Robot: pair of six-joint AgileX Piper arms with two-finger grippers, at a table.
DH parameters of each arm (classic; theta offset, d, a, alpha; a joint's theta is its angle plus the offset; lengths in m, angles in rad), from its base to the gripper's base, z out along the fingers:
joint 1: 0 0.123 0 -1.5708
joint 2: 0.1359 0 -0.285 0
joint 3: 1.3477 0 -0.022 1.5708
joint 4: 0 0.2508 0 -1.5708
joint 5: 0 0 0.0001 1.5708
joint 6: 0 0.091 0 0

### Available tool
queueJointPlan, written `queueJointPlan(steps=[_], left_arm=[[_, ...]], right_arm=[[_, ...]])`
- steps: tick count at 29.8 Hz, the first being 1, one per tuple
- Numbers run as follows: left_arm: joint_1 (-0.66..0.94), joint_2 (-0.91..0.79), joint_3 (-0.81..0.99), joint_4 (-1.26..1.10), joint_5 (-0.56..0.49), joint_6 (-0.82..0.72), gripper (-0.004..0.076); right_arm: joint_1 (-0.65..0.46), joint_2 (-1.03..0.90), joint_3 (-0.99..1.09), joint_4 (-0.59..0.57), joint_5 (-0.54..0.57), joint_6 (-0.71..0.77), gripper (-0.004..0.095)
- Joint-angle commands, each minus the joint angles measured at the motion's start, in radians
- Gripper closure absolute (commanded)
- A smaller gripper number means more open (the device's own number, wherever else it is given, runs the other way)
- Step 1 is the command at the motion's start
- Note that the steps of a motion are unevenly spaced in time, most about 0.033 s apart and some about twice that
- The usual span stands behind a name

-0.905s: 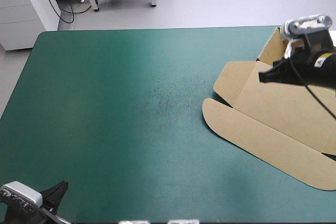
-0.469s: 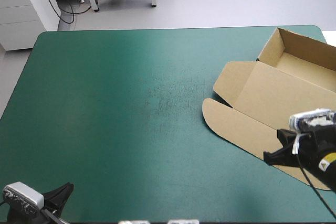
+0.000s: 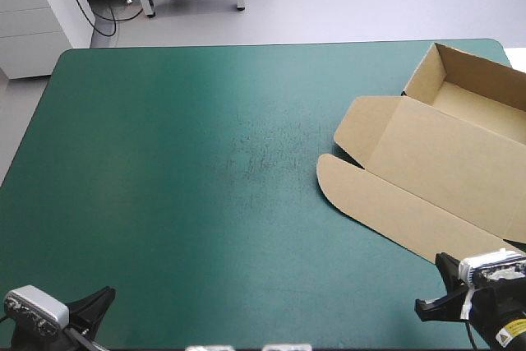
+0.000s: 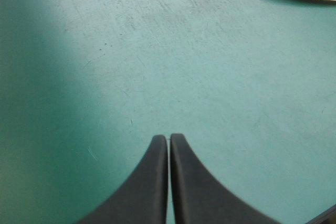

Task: Fold the box

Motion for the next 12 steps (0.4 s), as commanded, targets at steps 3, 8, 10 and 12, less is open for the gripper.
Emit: queueJointPlan(steps=[3,8,10,12], left_arm=[[-0.003,0.018,-0.02,-0.025,-0.066,-0.008,0.0731],[-0.003,0.018,0.0,-0.025,-0.04,-0.008,0.0731],[-0.003,0.018,0.0,-0.025,-0.04,-0.006,0.0731],[-0.003,0.018,0.0,-0.025,-0.04,-0.006,0.0731]], right_arm=[[0.002,-0.015,-0.022,0.003,-0.083,-0.002,0.0924],[0.002,-0.015,-0.022,0.003,-0.083,-0.002,0.0924],[0.002,-0.015,-0.022,0.003,-0.083,-0.002,0.0924],[0.002,-0.015,-0.022,0.003,-0.083,-0.002,0.0924]])
